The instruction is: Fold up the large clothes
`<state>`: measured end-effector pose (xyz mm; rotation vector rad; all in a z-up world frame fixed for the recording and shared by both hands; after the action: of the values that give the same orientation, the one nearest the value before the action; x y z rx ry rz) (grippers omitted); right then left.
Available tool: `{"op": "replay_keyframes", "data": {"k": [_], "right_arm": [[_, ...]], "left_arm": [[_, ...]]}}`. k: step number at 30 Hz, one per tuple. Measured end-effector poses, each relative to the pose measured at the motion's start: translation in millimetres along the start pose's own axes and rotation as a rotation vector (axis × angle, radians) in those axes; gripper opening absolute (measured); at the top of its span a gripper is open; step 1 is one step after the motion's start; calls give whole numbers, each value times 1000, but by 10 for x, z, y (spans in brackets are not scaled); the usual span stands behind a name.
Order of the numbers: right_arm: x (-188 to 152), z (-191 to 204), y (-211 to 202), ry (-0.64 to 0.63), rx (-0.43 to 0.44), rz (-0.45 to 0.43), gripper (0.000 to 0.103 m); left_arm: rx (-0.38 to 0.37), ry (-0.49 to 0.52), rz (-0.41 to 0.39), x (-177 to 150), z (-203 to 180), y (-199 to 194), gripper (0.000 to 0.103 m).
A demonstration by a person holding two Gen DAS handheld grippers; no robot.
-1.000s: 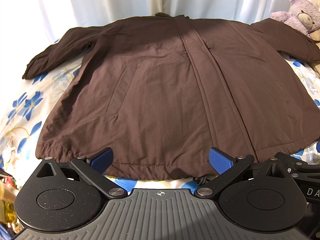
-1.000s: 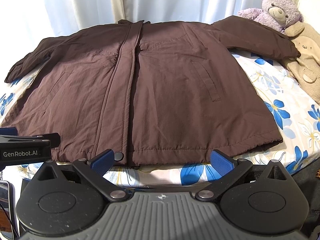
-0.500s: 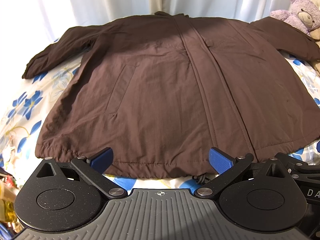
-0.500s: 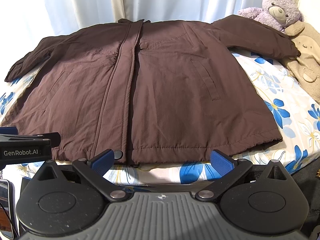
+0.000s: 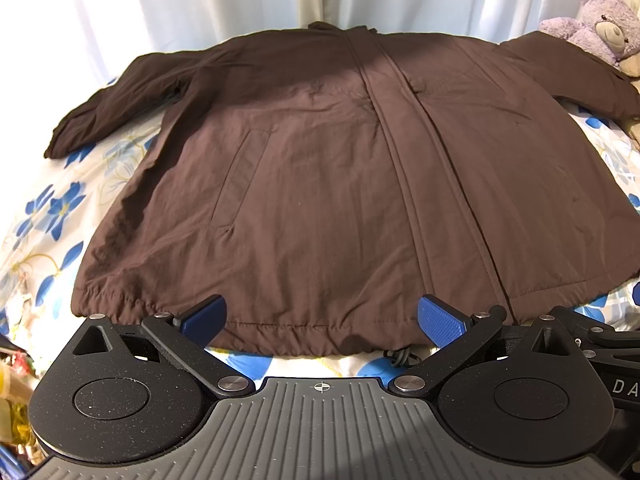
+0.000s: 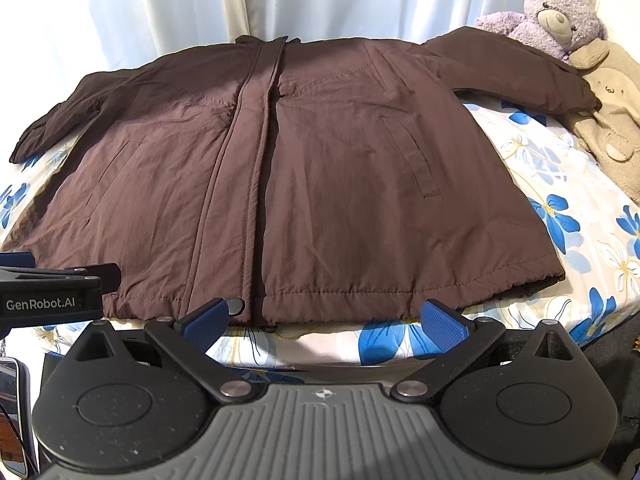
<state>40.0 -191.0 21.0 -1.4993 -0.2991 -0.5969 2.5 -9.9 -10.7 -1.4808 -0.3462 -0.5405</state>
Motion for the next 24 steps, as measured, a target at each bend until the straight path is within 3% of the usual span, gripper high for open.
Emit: {"op": "replay_keyframes", "data": {"k": [24], "right_arm": [[7,-9,-3,5,8,4,102]], "left_arm": [[-1,8,4,3,-7,4,103]]}}
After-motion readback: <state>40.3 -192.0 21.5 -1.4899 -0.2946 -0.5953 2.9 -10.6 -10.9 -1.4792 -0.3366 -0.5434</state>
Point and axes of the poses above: each gripper's, at about its wrist camera, not at the fingertips, and y roughly the way its jaws point, z to its left, x to its top, the point moved 1 cm from there along y, roughly the way its jaws point, and after that the axes turned 1 degree about z, right-handed, at the moved point
